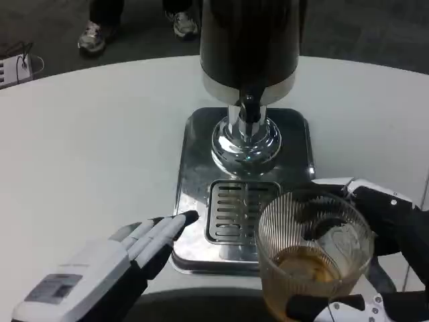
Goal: Grasp the cup under the faucet to collect the drink, then remove the cup.
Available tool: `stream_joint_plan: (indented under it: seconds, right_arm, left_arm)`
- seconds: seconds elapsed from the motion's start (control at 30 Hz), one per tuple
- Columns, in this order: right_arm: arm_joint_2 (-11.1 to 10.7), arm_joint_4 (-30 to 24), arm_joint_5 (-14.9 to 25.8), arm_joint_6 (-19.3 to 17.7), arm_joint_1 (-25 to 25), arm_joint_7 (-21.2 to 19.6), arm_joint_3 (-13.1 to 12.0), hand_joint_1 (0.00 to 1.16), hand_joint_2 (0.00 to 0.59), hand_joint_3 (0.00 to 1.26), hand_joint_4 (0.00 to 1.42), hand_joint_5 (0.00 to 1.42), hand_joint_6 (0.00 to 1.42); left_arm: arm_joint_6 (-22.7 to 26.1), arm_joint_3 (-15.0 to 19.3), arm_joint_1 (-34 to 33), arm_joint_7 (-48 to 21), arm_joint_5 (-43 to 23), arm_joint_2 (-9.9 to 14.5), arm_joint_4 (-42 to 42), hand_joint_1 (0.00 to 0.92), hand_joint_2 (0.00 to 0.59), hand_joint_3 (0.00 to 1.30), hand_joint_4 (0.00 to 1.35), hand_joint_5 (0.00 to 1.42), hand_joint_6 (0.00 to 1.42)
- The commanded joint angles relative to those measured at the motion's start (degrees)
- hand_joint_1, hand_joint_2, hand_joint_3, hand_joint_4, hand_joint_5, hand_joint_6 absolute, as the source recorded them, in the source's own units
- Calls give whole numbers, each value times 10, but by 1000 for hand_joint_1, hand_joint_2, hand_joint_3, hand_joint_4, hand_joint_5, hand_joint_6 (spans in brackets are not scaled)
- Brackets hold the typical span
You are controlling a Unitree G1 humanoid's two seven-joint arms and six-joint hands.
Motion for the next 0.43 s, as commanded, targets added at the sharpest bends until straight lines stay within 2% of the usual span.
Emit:
stream_joint_plan:
  seconds: [0.03, 0.43]
  right_arm:
    - [6, -19, 8, -20, 2, -4, 3, 955, 214, 1142, 1380, 1424, 1424]
    - [8, -25, 5, -18, 6, -5, 5, 955, 214, 1142, 1380, 1424, 1424]
  left_arm:
    - [3, 6, 8, -7, -4, 5, -6, 0, 43, 0, 0, 0, 0]
    - [2, 11, 14, -7, -10, 7, -6, 0, 43, 0, 0, 0, 0]
